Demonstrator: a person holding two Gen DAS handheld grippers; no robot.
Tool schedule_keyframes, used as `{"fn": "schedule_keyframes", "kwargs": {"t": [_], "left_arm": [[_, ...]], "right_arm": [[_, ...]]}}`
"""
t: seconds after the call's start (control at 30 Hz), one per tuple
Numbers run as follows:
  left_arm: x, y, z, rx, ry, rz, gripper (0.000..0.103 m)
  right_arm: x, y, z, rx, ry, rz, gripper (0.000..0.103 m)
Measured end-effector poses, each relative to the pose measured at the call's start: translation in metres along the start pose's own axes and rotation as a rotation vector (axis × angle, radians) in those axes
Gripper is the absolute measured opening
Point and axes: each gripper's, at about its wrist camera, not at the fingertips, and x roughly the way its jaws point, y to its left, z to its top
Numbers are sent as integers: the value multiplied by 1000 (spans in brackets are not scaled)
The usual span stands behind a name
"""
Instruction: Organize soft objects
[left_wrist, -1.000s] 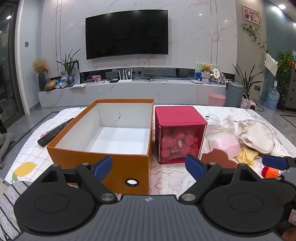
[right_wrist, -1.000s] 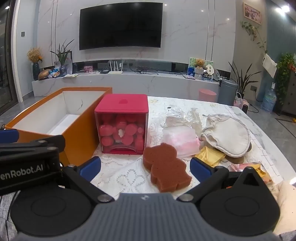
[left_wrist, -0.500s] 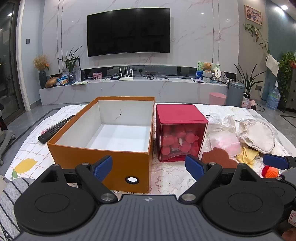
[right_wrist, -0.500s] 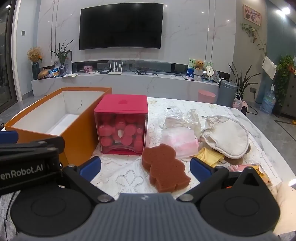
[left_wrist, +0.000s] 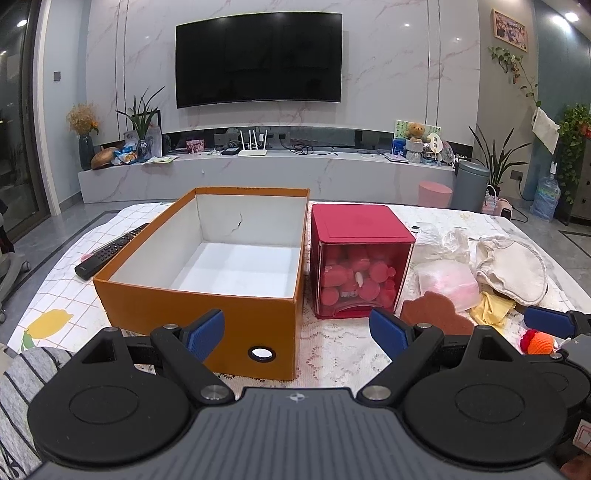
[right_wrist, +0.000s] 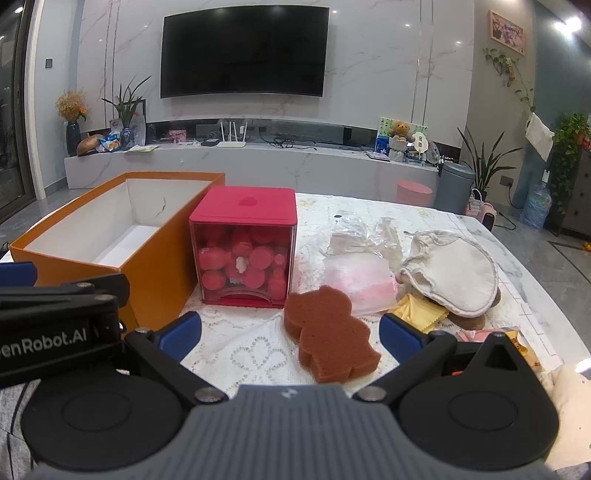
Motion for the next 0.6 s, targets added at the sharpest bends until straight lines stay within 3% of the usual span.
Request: {"fn": "schedule_keyframes", "kwargs": {"t": [0.6], "left_arm": [[-3, -2, 1, 3, 4, 11, 103]], "right_arm": [[-1, 0, 0, -9, 2, -5, 100]]}}
